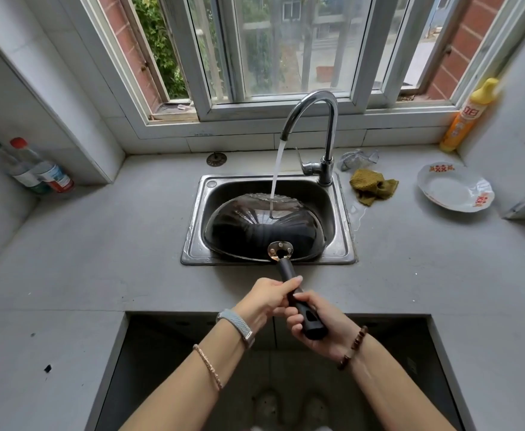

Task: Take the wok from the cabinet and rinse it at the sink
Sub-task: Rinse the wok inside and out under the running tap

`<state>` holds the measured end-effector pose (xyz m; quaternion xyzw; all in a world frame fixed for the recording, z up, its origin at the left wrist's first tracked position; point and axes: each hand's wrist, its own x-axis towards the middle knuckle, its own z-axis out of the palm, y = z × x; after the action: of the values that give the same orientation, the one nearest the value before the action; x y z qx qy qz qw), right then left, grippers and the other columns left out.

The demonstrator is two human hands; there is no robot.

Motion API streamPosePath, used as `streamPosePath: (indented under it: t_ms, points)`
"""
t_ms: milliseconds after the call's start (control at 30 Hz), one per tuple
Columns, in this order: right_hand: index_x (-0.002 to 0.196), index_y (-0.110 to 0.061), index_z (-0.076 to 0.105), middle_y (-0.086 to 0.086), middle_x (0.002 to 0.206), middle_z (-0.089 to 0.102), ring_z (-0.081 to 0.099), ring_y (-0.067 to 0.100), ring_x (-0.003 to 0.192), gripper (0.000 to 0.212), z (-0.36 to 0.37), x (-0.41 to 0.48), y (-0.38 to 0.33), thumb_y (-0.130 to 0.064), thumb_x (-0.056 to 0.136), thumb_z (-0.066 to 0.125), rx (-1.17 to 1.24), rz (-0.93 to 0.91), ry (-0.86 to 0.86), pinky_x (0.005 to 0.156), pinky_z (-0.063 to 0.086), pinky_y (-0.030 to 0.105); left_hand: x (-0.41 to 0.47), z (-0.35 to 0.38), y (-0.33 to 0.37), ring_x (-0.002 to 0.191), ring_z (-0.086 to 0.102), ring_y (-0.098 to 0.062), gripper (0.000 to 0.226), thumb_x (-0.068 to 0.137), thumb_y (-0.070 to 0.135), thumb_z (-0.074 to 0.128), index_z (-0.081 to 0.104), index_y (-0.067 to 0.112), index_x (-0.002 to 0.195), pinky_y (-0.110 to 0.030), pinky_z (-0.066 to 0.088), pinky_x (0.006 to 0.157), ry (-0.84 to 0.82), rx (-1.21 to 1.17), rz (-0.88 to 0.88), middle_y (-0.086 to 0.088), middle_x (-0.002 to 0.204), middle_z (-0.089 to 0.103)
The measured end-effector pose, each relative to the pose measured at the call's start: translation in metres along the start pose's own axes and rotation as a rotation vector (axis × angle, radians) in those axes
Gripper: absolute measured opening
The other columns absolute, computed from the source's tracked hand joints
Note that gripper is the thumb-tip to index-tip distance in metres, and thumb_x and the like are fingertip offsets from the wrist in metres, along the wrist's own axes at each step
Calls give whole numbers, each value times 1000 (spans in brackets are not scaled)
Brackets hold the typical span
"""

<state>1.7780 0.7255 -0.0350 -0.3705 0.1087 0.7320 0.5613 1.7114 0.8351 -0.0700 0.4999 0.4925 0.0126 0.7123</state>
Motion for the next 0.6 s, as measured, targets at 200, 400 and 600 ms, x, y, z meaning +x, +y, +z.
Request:
streamPosePath:
  t_ms: [200, 400, 600]
  points:
    - [88, -5, 54, 5, 67, 52, 54, 10, 50, 23, 38, -13, -35, -28, 85, 50, -76, -100, -150, 48, 51, 17, -17, -7, 57, 28, 41, -6, 36, 86, 31, 69, 55, 8, 63, -15, 38, 34, 12, -69, 100, 3, 40, 40]
    - [88, -11, 59, 1, 68, 53, 53, 11, 51, 43, 63, -8, -62, -48, 95, 38, -184, -203, -223, 47, 48, 20, -21, -9, 107, 24, 35, -6, 33, 87, 29, 68, 53, 9, 66, -12, 30, 29, 43, -116, 125, -2, 50, 35]
    - [83, -16, 65, 0, 69, 49, 47, 11, 51, 49, 79, -6, -82, -57, 89, 40, -123, -300, -286, 47, 43, 19, -12, -7, 141, 23, 34, -7, 32, 85, 29, 70, 52, 10, 67, -12, 31, 30, 46, -160, 134, 3, 38, 41]
